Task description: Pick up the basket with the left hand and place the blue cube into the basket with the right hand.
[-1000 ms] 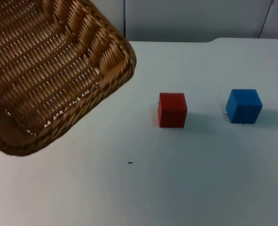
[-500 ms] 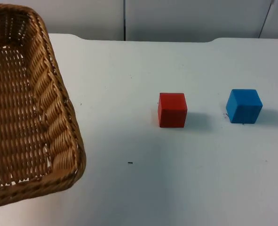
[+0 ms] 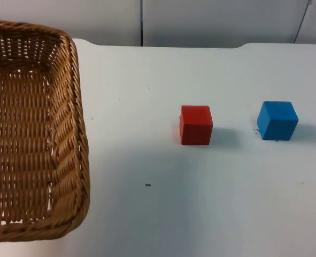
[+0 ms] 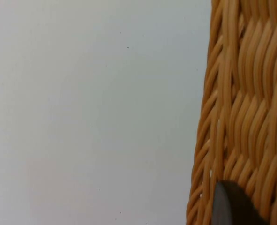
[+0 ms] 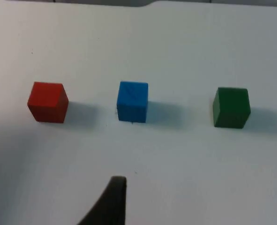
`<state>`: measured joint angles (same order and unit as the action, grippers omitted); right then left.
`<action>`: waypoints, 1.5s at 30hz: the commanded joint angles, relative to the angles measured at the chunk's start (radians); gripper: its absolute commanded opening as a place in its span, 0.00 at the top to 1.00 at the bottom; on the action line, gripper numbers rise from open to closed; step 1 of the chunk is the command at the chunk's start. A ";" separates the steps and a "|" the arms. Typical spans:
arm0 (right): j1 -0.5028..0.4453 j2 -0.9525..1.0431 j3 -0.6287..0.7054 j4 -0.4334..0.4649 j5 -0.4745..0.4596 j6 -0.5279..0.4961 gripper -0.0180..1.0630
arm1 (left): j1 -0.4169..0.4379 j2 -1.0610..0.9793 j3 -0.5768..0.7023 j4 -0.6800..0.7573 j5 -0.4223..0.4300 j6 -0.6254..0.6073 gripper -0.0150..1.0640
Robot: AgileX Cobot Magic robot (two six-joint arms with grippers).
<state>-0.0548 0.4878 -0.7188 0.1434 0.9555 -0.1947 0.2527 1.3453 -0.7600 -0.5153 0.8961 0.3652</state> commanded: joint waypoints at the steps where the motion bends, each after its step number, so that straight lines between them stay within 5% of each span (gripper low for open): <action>1: -0.006 0.097 -0.053 0.031 -0.051 -0.025 0.02 | -0.006 0.036 -0.032 -0.043 0.013 0.021 0.99; 15: -0.006 0.665 -0.317 0.046 -0.076 -0.025 0.03 | -0.017 0.240 -0.170 -0.057 0.027 0.067 0.99; 24: 0.085 0.906 -0.422 0.037 -0.131 -0.013 0.03 | -0.017 0.325 -0.236 -0.057 0.031 0.074 0.99; 35: 0.213 1.238 -0.577 -0.133 -0.180 0.276 0.03 | -0.017 0.348 -0.289 -0.053 0.045 0.093 0.99; 45: 0.215 1.430 -0.603 -0.109 -0.259 0.315 0.03 | -0.017 0.354 -0.289 -0.055 0.035 0.098 0.99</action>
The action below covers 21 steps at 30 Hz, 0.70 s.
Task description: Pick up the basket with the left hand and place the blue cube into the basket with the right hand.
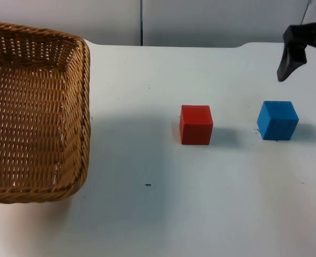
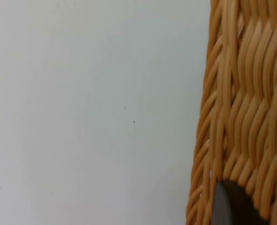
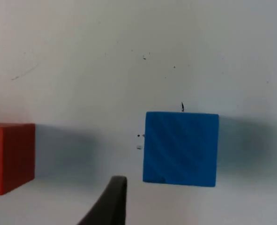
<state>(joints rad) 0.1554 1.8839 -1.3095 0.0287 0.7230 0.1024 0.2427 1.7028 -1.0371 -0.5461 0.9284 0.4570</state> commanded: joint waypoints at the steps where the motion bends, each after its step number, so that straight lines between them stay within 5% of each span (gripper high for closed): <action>1: 0.005 0.044 -0.012 0.006 -0.029 0.023 0.03 | -0.007 -0.003 -0.012 -0.024 0.003 0.008 0.99; 9: 0.005 0.153 -0.012 0.082 -0.116 0.023 0.03 | -0.007 -0.003 -0.012 -0.022 0.009 0.012 0.99; 21: 0.005 0.194 -0.012 0.077 -0.173 0.019 0.07 | -0.007 -0.003 -0.012 -0.022 0.015 0.012 0.99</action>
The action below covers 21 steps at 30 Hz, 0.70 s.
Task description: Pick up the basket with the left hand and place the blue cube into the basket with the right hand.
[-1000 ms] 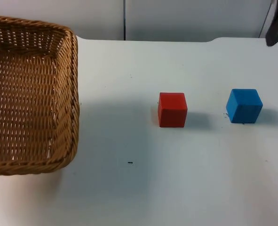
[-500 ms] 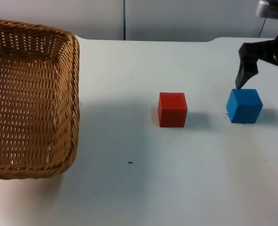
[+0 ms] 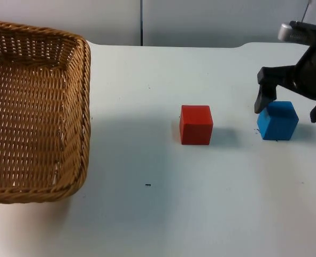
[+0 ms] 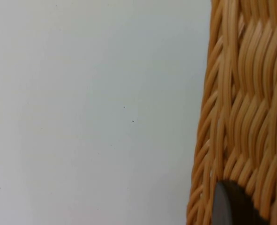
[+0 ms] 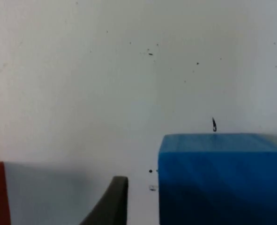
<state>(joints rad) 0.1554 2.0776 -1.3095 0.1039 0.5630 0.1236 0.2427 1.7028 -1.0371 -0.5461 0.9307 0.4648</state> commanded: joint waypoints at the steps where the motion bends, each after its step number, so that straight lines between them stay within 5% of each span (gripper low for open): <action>1: 0.005 0.002 -0.012 0.002 -0.013 -0.002 0.12 | -0.007 -0.003 -0.012 -0.022 0.013 0.004 0.99; 6: 0.005 0.022 -0.012 0.002 -0.011 0.006 0.33 | -0.007 -0.003 -0.012 -0.022 0.013 0.004 0.99; 16: 0.005 0.053 -0.012 0.005 -0.001 0.008 0.44 | -0.007 -0.003 -0.012 -0.024 0.017 0.004 0.99; 20: 0.005 0.053 -0.012 0.005 -0.001 0.008 0.71 | -0.007 -0.003 -0.012 -0.024 0.017 0.004 0.99; 21: 0.005 0.053 -0.012 0.005 -0.001 0.008 0.71 | -0.007 -0.003 -0.012 -0.024 0.017 0.004 0.99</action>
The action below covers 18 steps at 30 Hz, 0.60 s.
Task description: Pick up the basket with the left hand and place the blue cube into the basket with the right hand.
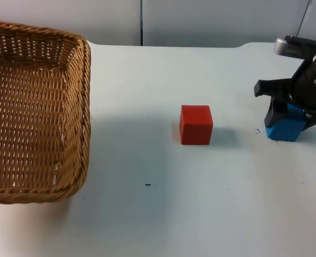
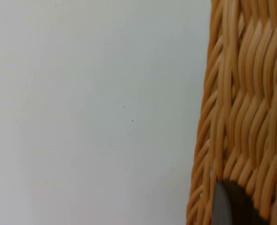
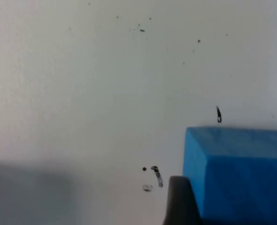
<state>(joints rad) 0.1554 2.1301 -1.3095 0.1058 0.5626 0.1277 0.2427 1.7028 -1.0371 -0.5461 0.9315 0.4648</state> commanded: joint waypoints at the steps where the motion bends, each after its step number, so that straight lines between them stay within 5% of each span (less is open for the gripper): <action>1: 0.005 0.000 -0.012 0.000 0.000 0.001 0.84 | -0.007 -0.003 -0.012 -0.024 0.017 0.004 0.99; 3: 0.005 -0.001 -0.012 0.000 0.002 -0.004 0.99 | -0.007 -0.003 -0.012 -0.024 0.017 0.004 0.99; 18: 0.068 -0.295 -0.012 -0.033 0.120 -0.057 0.99 | -0.007 -0.003 -0.012 -0.026 0.017 0.004 0.99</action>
<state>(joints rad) 0.1882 1.9147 -1.3111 0.0949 0.6570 0.0839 0.2427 1.7028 -1.0371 -0.5461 0.9339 0.4670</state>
